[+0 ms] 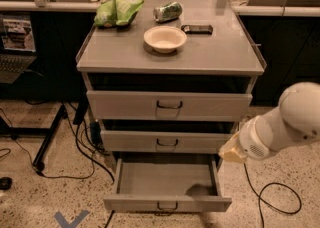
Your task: Close bottom drawer
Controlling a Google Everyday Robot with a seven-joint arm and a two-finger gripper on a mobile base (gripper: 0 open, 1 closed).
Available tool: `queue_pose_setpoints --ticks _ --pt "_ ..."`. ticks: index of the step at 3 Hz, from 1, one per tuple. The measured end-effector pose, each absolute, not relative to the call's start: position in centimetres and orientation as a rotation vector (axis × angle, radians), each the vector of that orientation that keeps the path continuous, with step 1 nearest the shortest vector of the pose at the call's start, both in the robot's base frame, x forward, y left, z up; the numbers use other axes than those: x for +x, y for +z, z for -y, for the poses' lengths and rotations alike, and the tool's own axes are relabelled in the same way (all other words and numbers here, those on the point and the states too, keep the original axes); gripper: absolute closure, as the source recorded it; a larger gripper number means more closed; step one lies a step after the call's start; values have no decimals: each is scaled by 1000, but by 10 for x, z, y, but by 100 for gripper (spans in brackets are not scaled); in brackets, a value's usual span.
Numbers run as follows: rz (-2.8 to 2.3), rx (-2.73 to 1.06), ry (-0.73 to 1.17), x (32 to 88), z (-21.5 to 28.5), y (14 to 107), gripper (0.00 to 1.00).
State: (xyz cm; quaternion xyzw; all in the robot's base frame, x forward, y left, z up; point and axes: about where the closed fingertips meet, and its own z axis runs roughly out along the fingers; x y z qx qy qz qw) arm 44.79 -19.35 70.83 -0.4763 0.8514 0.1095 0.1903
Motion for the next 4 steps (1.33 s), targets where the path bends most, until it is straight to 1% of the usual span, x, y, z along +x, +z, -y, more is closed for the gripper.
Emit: queue_pose_setpoints --ticks 1,2,3,4 --pt "-2431 -1171 403 451 183 637 100" --pt "-2463 -1031 475 477 168 563 100" --pt "-2473 -1014 526 494 150 524 100" --pt "-2478 -1014 538 493 148 519 100"
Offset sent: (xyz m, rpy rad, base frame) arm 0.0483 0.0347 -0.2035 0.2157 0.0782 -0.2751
